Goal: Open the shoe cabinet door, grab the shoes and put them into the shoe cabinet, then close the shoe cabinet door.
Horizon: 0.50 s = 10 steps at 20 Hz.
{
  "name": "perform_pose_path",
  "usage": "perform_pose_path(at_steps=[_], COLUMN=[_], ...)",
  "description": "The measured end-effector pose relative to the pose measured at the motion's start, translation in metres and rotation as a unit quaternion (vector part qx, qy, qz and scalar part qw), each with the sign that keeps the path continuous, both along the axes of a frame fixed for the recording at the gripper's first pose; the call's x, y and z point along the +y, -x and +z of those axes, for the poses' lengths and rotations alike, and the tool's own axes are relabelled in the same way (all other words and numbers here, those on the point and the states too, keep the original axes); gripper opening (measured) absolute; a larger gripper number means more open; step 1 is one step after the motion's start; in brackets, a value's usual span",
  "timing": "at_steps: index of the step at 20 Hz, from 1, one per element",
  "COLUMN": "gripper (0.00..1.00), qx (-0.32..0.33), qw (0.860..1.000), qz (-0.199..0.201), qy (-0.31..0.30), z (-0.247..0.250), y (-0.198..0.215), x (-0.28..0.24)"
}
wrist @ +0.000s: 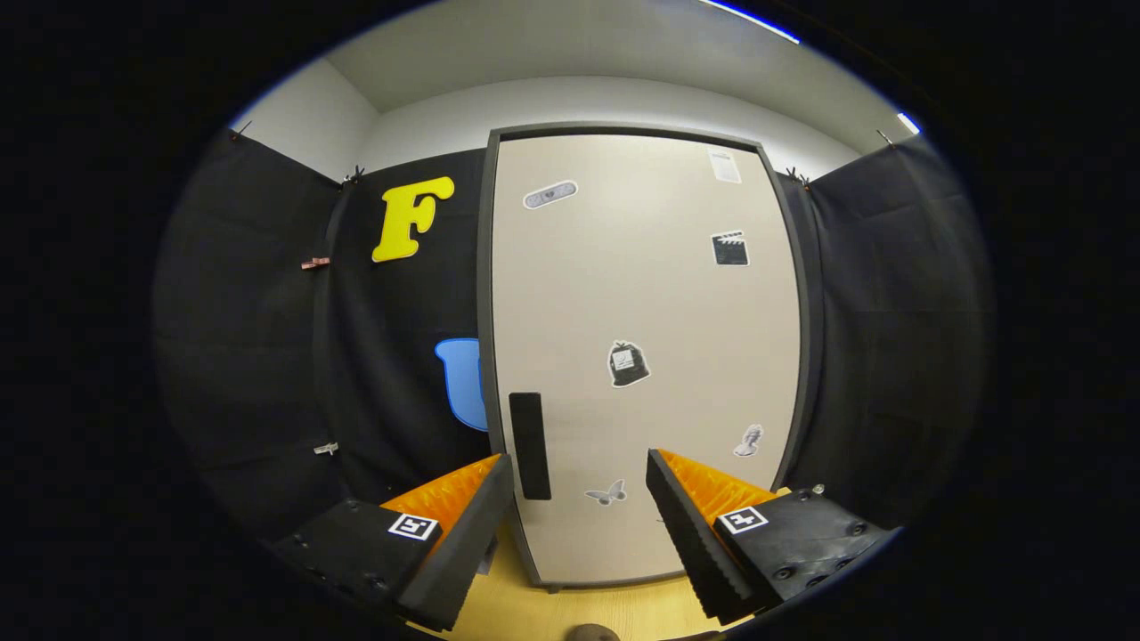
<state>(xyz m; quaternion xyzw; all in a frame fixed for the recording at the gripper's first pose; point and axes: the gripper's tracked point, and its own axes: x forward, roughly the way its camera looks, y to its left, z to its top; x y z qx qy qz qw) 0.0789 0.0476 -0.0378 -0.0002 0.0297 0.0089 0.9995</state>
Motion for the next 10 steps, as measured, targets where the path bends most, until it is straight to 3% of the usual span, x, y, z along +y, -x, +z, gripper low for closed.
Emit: perform_pose_path(at_steps=[10], gripper=[0.97], qx=[0.022], qw=[1.0], qz=[-0.004], qy=[-0.015], z=[-0.043], y=[-0.076], x=[0.033])
